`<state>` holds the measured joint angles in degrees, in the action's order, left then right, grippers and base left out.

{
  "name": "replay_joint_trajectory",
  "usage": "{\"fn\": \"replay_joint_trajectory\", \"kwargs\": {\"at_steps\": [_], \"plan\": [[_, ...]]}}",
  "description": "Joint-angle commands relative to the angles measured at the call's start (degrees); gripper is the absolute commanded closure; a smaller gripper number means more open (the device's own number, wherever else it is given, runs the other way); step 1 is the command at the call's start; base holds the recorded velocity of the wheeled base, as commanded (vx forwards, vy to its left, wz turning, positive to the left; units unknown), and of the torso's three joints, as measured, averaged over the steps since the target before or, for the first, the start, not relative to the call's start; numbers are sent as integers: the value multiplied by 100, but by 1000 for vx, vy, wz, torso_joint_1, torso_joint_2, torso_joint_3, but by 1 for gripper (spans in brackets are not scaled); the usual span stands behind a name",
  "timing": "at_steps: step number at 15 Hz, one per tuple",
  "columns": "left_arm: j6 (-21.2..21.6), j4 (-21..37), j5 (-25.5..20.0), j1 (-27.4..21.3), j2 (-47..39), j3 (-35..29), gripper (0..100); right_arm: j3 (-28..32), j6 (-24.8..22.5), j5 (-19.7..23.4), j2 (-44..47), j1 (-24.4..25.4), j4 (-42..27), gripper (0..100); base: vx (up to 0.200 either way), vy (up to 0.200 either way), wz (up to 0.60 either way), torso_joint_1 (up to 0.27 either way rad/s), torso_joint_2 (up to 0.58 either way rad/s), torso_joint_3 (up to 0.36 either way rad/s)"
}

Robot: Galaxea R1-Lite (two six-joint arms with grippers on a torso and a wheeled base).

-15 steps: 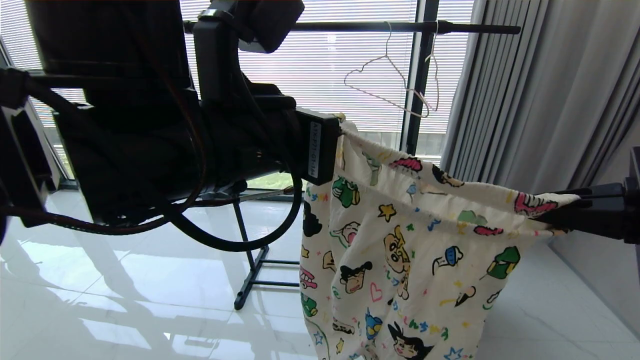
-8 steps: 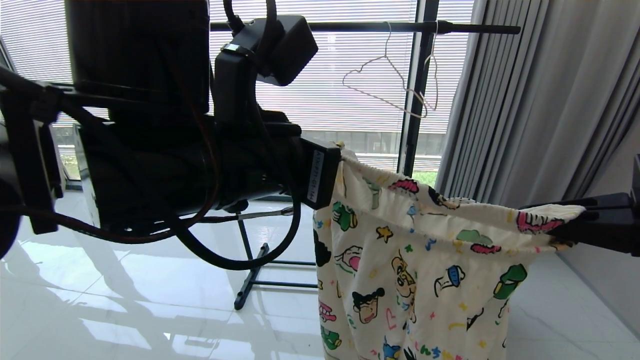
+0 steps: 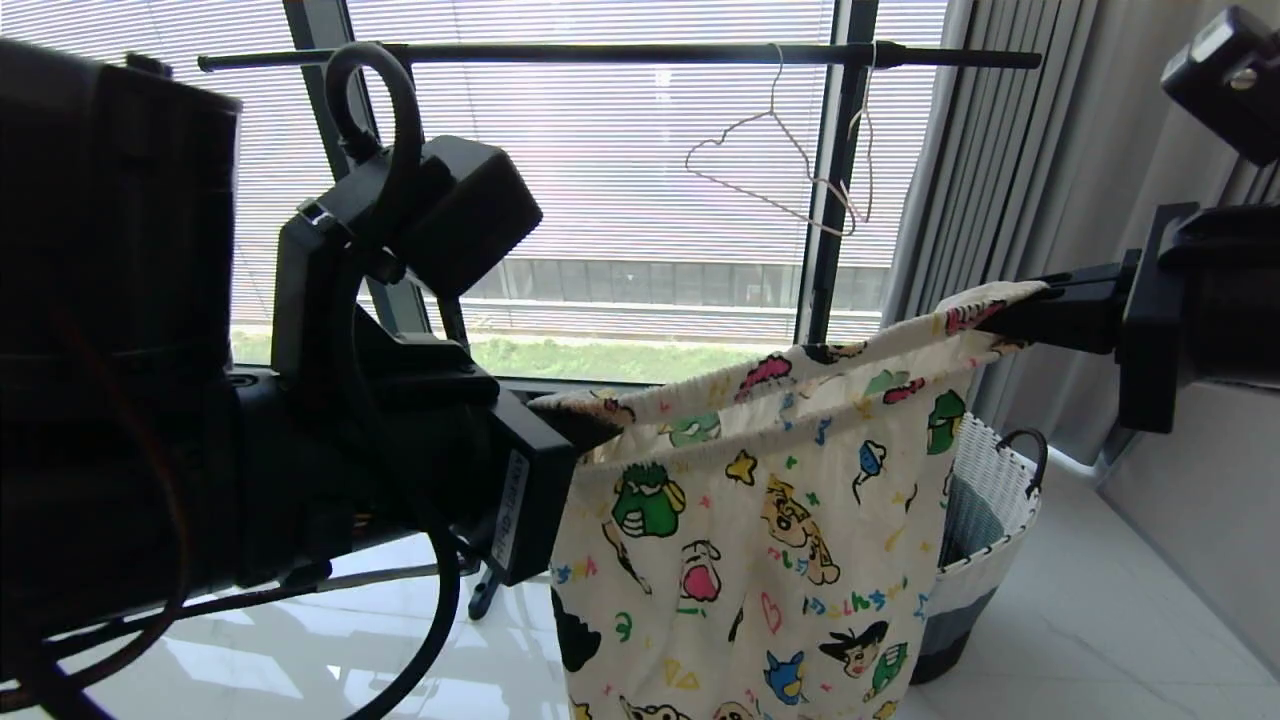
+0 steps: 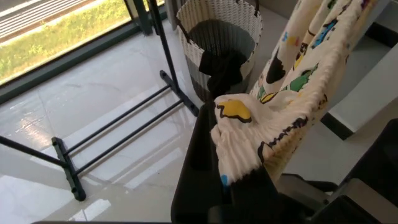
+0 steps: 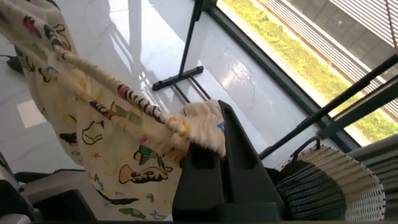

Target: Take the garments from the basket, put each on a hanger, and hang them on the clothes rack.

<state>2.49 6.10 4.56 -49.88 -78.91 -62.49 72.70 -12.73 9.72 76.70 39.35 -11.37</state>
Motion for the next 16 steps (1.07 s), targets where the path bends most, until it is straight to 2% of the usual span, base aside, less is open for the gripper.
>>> {"fn": "replay_joint_trajectory", "kwargs": {"at_steps": [1, 2, 4, 10, 13, 14, 16], "plan": [[-275, -12, 194, -751, 236, 281, 100, 481, -2, 4, 600, -6, 4, 100, 0, 0, 0, 0, 0, 0], [-433, -12, 388, -1015, 209, 281, 100, 596, -2, 4, 697, 2, 4, 100, 0, 0, 0, 0, 0, 0], [-539, -12, 590, -1234, 165, 316, 100, 710, -2, 4, 811, 20, 4, 100, 0, 0, 0, 0, 0, 0], [-468, -126, 695, -1217, 183, 527, 100, 657, -2, -5, 627, 38, -49, 100, 0, 0, 0, 0, 0, 0], [-301, -539, 704, -654, 42, 343, 100, 455, -2, -5, 170, 29, -471, 100, 0, 0, 0, 0, 0, 0], [50, -741, 643, -162, -81, 149, 100, 358, -11, -5, -112, 29, -673, 100, 0, 0, 0, 0, 0, 0], [103, -900, 537, 93, -265, -185, 100, 341, -11, -5, -305, 46, -910, 100, 0, 0, 0, 0, 0, 0]]}}
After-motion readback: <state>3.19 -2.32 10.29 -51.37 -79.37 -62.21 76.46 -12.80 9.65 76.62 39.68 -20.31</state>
